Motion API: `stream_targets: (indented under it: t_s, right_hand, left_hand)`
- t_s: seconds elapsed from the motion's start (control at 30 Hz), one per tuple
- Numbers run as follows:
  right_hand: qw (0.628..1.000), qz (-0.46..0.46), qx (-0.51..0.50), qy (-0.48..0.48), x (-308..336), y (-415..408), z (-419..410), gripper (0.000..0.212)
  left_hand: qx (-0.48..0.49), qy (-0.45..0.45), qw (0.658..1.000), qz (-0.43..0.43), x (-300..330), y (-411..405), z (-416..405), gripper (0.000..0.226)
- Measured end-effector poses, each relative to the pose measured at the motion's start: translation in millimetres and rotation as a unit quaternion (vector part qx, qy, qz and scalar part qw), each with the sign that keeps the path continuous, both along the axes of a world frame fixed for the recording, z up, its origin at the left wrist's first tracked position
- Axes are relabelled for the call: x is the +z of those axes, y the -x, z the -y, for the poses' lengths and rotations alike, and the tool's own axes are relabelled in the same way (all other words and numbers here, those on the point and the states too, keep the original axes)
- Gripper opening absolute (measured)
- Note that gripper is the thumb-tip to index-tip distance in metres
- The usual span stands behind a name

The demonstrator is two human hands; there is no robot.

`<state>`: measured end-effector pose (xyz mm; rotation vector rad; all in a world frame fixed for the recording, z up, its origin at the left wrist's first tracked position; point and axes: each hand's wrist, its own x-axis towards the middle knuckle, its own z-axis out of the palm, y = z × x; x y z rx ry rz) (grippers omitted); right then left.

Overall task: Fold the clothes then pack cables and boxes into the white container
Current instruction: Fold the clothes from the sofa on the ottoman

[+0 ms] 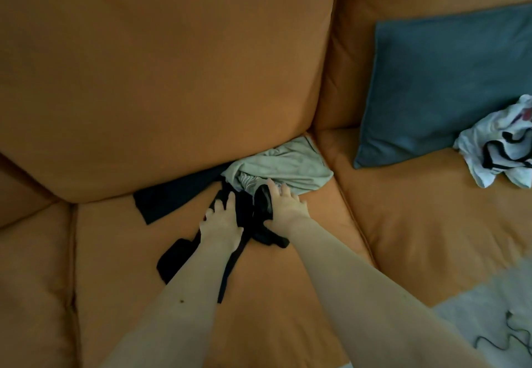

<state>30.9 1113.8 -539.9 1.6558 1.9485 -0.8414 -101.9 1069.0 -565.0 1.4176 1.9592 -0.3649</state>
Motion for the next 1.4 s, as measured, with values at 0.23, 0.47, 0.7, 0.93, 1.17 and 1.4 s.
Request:
stream_targets:
  t_s: [0.23,0.47,0.7,0.93,1.17,1.4]
  right_hand:
    - [0.997,-0.051,-0.046,0.041,-52.5,7.9,-12.0,0.088]
    - [0.992,-0.092,-0.078,0.044,-43.3,-5.5,-7.2,0.043]
    - [0.980,-0.116,-0.164,0.008,11.9,-32.7,16.7,0.024]
    - [0.920,-0.184,-0.338,-0.078,95.2,-77.2,49.5,0.018]
    - [0.793,-0.288,-0.514,-0.154,182.8,-140.5,73.7,0.038]
    - [0.660,-0.452,-0.587,-0.120,253.8,-206.7,122.0,0.034]
  left_hand:
    - [0.054,0.024,0.998,-0.006,-51.5,-14.5,-10.5,0.087]
    - [0.073,-0.031,0.995,0.055,-41.7,-25.5,-9.5,0.028]
    - [0.017,-0.030,0.994,0.101,18.4,-47.4,-1.2,0.024]
    - [-0.068,-0.075,0.984,0.147,93.7,-85.7,-5.0,0.033]
    - [-0.131,-0.126,0.963,0.196,162.7,-146.9,16.9,0.084]
    - [-0.083,-0.087,0.977,0.175,199.6,-224.6,33.6,0.069]
